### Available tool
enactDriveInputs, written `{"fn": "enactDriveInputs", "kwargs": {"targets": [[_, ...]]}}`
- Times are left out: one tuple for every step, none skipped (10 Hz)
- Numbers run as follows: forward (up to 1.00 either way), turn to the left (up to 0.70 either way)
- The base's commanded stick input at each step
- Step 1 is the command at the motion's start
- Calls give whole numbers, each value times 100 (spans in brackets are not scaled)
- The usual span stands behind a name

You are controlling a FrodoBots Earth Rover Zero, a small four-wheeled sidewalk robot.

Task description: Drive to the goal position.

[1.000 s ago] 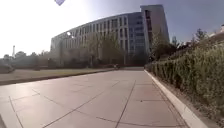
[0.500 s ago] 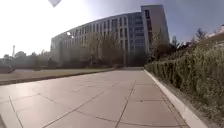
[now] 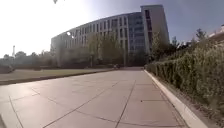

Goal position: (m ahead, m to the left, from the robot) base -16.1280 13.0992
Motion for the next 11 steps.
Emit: {"fn": "enactDriveInputs", "kwargs": {"targets": [[4,0],[4,0],[4,0],[4,0],[4,0],[4,0],[4,0],[4,0],[4,0],[4,0],[4,0]]}}
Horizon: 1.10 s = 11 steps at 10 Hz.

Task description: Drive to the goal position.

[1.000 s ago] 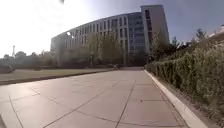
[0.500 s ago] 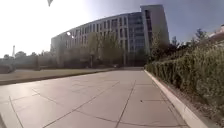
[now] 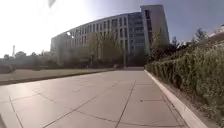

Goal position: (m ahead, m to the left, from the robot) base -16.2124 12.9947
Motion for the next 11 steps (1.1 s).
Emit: {"fn": "enactDriveInputs", "kwargs": {"targets": [[4,0],[4,0],[4,0],[4,0],[4,0],[4,0],[4,0],[4,0],[4,0],[4,0],[4,0]]}}
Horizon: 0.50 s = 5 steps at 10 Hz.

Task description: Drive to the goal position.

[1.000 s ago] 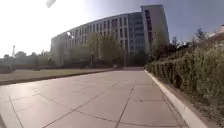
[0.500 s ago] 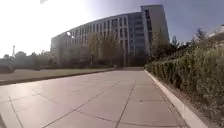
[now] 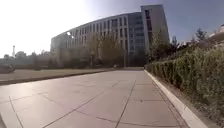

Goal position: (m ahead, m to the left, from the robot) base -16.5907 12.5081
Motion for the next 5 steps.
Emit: {"fn": "enactDriveInputs", "kwargs": {"targets": [[4,0],[4,0],[4,0],[4,0],[4,0]]}}
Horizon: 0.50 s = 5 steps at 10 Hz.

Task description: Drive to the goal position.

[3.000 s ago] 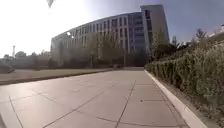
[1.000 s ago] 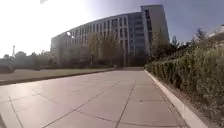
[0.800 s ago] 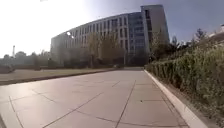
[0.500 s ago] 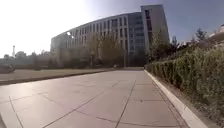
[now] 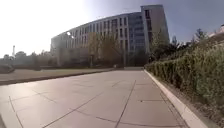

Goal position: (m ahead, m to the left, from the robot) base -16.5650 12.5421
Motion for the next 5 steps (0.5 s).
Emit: {"fn": "enactDriveInputs", "kwargs": {"targets": [[4,0],[4,0],[4,0],[4,0],[4,0]]}}
